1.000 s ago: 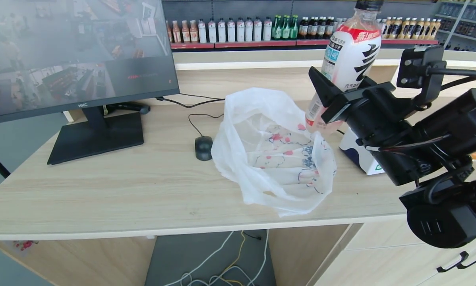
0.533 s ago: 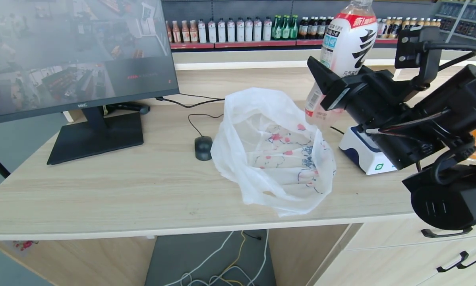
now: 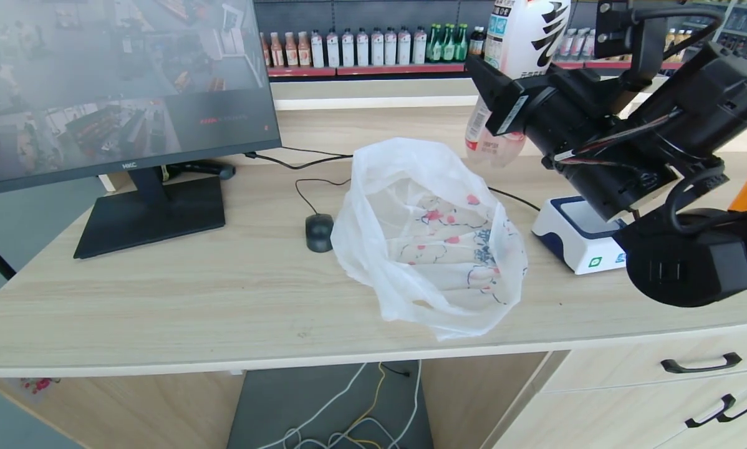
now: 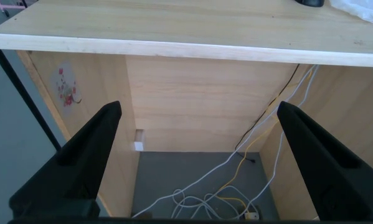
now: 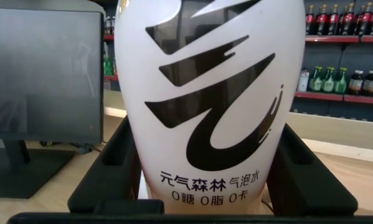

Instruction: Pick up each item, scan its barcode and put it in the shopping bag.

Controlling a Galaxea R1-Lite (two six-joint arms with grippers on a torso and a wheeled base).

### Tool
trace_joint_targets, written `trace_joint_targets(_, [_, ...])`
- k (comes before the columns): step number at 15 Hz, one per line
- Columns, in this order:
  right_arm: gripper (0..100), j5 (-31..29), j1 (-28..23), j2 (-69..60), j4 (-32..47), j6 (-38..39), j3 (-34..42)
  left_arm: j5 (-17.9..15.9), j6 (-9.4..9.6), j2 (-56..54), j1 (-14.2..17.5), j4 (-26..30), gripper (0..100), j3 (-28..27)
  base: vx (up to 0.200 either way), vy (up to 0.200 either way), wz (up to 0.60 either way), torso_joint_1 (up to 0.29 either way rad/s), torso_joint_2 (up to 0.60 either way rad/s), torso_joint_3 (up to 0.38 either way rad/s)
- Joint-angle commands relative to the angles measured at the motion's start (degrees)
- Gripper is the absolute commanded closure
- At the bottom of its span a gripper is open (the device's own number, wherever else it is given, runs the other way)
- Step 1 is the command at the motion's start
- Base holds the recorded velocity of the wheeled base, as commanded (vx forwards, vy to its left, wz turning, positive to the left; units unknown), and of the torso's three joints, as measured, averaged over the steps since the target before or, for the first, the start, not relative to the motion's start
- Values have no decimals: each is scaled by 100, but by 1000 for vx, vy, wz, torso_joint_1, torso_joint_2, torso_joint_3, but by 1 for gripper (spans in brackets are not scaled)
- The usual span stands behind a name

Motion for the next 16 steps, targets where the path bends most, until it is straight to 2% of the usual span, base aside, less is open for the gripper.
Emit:
trace_joint_targets(1, [100, 9, 3, 200, 9, 1, -133, 4, 0, -2, 1, -2, 0, 0, 0, 0, 0, 0, 0, 0])
trace_joint_targets(4, [100, 88, -23, 455, 360, 177, -677, 4, 0, -2, 1, -2, 0, 0, 0, 0, 0, 0, 0, 0])
trace_joint_targets(8, [100, 528, -102, 736, 694, 194, -871, 4, 0, -2, 1, -2, 0, 0, 0, 0, 0, 0, 0, 0])
trace_joint_targets(16, [100, 537, -5, 1527, 677, 625, -1363, -5, 0, -2, 1, -2, 0, 0, 0, 0, 0, 0, 0, 0])
